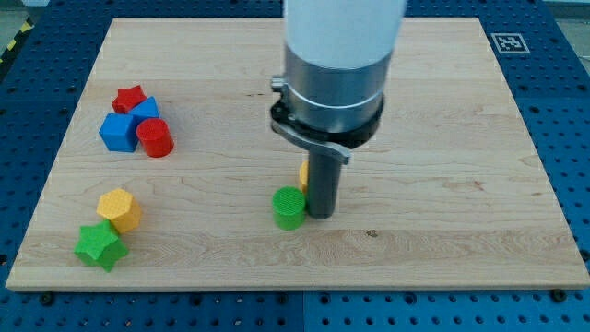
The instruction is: Move the green circle right to the green star
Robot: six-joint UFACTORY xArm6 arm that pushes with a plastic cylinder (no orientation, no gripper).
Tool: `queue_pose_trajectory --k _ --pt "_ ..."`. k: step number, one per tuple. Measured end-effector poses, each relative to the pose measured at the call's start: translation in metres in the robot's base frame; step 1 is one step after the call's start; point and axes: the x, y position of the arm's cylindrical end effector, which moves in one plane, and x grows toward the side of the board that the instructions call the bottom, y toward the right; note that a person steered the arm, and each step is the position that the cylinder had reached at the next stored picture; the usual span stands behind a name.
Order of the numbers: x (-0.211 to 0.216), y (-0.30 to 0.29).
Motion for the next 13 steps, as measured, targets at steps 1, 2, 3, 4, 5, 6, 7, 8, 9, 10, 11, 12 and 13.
queue_pose_trajectory --k 1,2,3,4,5,6,7,8,9,10,11,12,13 --pt "0.0 -0.02" --pt "0.0 -0.045" --pt "0.0 -0.072" --pt "0.0 -0.1" --pt "0.0 -0.125" --pt "0.0 -0.142" --pt "0.004 -0.145" --pt "0.016 -0.14" --pt "0.02 -0.14" --pt "0.015 -0.121" --pt "0.007 -0.051" --pt "0.001 0.011" --pt "-0.011 0.053"
